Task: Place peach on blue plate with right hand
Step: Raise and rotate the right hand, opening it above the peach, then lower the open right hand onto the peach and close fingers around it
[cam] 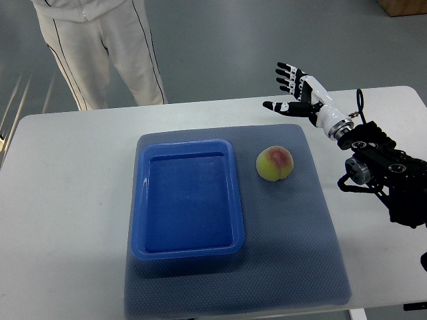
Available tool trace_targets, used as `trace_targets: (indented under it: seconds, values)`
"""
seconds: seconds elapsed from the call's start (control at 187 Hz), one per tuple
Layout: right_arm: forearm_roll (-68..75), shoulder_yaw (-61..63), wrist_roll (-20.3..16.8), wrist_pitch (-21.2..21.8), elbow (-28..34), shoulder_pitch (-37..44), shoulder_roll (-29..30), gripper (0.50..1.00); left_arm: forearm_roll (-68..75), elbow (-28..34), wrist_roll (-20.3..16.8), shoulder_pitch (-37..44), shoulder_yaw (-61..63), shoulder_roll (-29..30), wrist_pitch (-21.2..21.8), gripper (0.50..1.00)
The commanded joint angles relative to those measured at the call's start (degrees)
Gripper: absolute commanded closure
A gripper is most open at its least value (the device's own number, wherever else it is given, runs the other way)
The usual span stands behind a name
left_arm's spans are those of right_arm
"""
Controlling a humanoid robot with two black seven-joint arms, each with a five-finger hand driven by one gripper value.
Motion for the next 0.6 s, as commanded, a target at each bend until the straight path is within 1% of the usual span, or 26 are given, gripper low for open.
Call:
trace_targets:
  seconds: [0.0, 0.112, 0.224, 0.326, 0.448, 0.496, 0.502, 0.593]
  values:
    - [-4.84, -5.10, 0.20, 0.85, 1.29, 2.25, -2.92, 0.570, 0.00, 0.00, -0.01, -0.08, -0.05, 0.00, 0.00, 0.500]
    - [-10.99, -9.05, 0.90, 2.43, 3.93, 4.80, -6.17, 0.570, 0.00, 0.00, -0.01, -0.08, -0.05, 0.00, 0.00, 0.500]
    - [-19.34, -12.04, 1.08, 5.42, 6.30, 7.70, -9.51, 0.570, 0.00, -0.08, -0.01, -0.08, -0.05, 0.00, 0.00, 0.500]
    - [-28.30, -13.97, 2.31, 7.88, 8.67, 10.43, -11.97, 0.570, 0.00, -0.08, -0.01, -0.08, -0.05, 0.00, 0.00, 0.500]
    - [-36.56, -16.08, 2.66, 9.64, 10.61, 13.06, -13.81, 0.570, 0.00, -0.08, -0.01, -0.08, -0.05, 0.00, 0.00, 0.500]
    - [-36.57, -16.08, 2.66, 9.64, 10.61, 13.07, -13.81, 0.570, 0.00, -0.08, -0.01, -0.08, -0.05, 0.00, 0.00, 0.500]
    - [-39.88, -17.82, 2.84, 10.25, 11.83, 14.37, -14.25, 0.570, 0.00, -0.17, -0.01, -0.08, -0.05, 0.00, 0.00, 0.500]
    - [-43.16, -20.65, 3.72, 10.60, 13.68, 16.40, -15.48, 0.570, 0.00, -0.17, -0.01, -0.08, -0.05, 0.00, 0.00, 0.500]
